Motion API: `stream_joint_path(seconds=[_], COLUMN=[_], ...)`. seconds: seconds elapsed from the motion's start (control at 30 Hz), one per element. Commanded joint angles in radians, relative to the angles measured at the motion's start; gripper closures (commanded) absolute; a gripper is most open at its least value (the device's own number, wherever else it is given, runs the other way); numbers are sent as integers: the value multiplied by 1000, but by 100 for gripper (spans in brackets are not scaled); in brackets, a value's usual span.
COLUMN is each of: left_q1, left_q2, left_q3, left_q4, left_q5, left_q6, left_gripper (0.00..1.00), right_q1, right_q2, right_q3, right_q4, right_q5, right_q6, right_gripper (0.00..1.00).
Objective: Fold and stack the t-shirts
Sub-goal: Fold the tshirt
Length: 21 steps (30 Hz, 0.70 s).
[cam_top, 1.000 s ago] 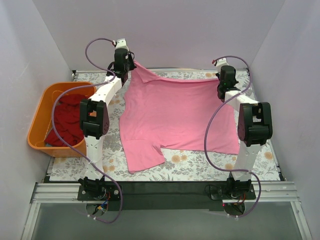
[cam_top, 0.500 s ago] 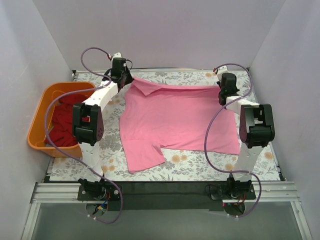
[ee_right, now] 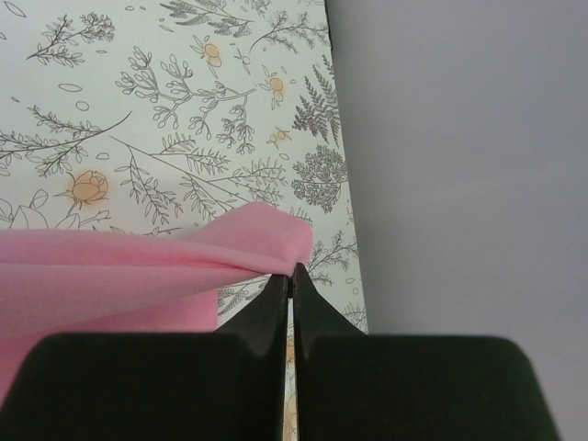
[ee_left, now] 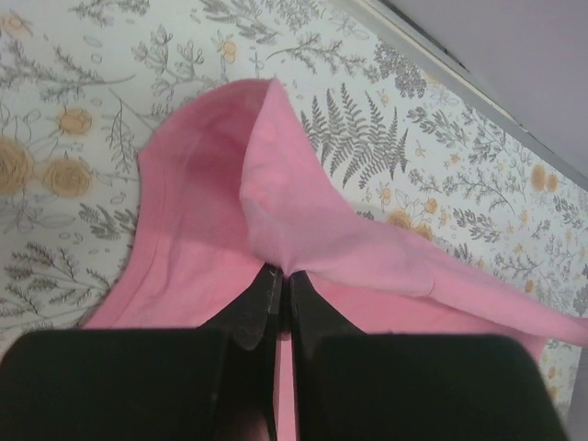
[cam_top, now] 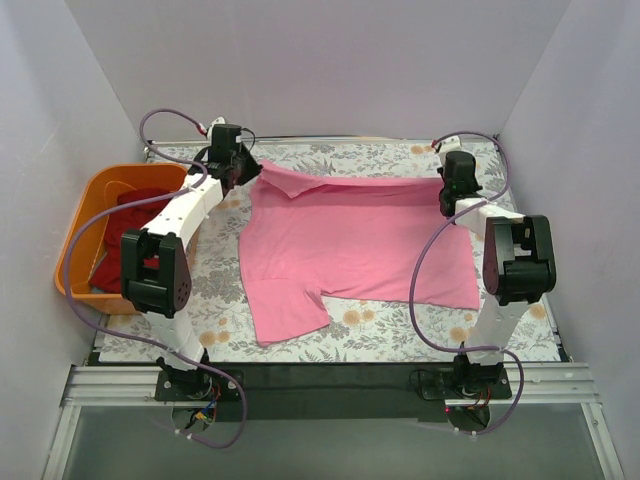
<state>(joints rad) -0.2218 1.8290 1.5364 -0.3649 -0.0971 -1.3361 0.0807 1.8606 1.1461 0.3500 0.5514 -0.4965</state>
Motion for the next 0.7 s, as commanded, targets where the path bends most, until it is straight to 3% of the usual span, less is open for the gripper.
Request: stream_joint_path(seconds=[0.0, 0.67], left_q1=[7, 7], left_q2=[-83, -290], left_q3=[-63, -381], left_q4=[-25, 41], left_q5=[11, 59], left_q6=[-87, -288], left_gripper=[100, 100], right_q1=[-6, -2], right_q2=[-58, -92], right_q3=[-20, -124], right_q4=[7, -54], right_q5=[31, 39], right_q6=[45, 156], right_gripper=[99, 99])
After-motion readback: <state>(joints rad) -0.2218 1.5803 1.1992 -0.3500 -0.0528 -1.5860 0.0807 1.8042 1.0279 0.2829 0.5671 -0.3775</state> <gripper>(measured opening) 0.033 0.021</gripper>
